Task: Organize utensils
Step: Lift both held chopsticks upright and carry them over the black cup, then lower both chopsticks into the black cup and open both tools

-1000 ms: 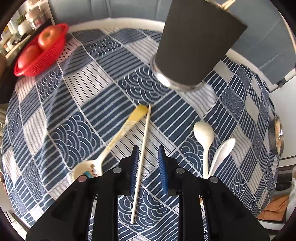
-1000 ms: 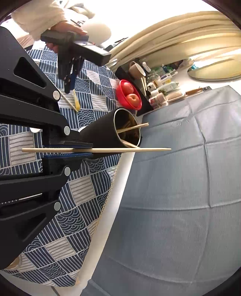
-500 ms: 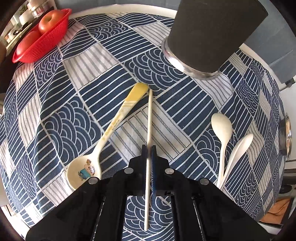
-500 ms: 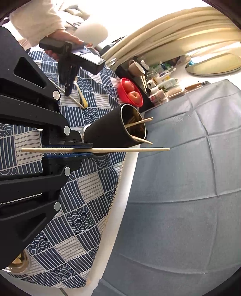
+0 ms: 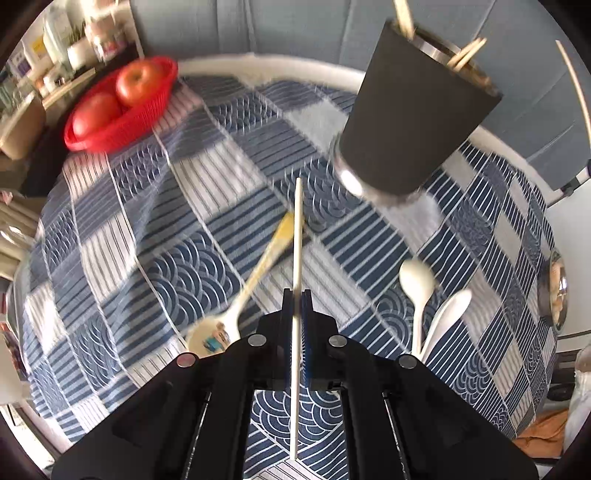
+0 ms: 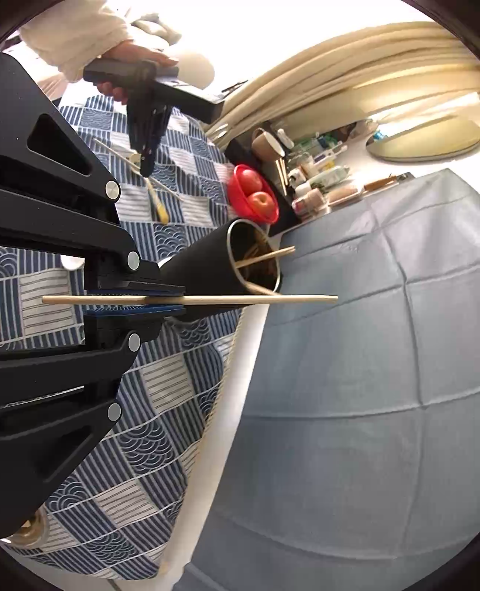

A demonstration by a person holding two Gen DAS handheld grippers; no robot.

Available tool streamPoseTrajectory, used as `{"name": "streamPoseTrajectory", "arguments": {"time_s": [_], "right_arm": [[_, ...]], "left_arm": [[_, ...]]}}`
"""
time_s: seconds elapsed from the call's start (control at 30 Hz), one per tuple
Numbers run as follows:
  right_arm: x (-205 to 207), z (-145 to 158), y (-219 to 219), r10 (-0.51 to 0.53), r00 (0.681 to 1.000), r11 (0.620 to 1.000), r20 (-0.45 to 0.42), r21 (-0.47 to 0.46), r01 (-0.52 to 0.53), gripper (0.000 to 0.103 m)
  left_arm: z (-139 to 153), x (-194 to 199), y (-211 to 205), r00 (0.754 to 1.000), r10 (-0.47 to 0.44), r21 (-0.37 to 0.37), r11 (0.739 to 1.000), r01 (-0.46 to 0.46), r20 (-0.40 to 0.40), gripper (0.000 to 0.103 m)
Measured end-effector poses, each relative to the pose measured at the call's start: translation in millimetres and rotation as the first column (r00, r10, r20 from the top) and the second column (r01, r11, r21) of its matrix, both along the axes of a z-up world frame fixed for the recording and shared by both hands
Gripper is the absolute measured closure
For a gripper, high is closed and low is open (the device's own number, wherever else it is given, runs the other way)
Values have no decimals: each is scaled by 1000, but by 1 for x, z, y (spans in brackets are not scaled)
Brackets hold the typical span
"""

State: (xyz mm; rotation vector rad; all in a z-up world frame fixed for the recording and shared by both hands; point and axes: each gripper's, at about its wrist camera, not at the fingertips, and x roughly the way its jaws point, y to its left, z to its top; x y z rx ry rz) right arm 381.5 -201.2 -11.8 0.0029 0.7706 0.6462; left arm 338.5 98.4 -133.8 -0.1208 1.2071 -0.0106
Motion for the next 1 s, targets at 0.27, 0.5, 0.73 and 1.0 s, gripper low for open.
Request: {"name": "streamPoseTrajectory", "arguments": {"time_s": [0.27, 0.5, 0.73, 1.0], "right_arm": [[10, 12, 17, 28, 999, 999, 27, 25, -28, 98], [14, 22, 30, 46, 998, 996, 49, 78, -50, 98], [29, 27, 41, 54, 997, 991, 60, 117, -60, 98], [51, 35, 54, 72, 995, 984, 76, 155, -83, 98]], "left_arm": [[54, 19, -8, 995, -20, 47, 999, 15, 99, 99], [103, 36, -23, 978, -47, 49, 998, 38, 205, 99], [151, 51, -39, 942, -58, 19, 998, 54, 329, 99], [168, 78, -52, 928, -76, 2, 997, 81, 364, 99]]}}
